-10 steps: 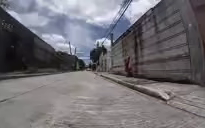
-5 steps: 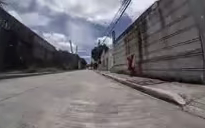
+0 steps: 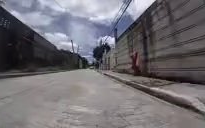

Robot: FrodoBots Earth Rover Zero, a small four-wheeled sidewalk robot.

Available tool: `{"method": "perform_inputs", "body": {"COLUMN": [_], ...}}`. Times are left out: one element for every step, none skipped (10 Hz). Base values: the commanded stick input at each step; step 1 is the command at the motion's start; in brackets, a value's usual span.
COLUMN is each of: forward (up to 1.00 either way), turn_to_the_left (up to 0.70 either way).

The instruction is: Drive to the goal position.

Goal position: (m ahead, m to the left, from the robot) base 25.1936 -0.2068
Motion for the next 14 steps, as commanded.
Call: {"method": "perform_inputs", "body": {"forward": [0.70, 0.70, 0.70, 0.70, 0.70, 0.70, 0.70, 0.70, 0.70, 0.70, 0.70, 0.70, 0.70, 0.70], "turn_to_the_left": [-0.04, -0.04, -0.04, -0.06, -0.07, -0.06, -0.06, -0.05, -0.05, -0.05, -0.05, -0.05, -0.03, -0.02]}}
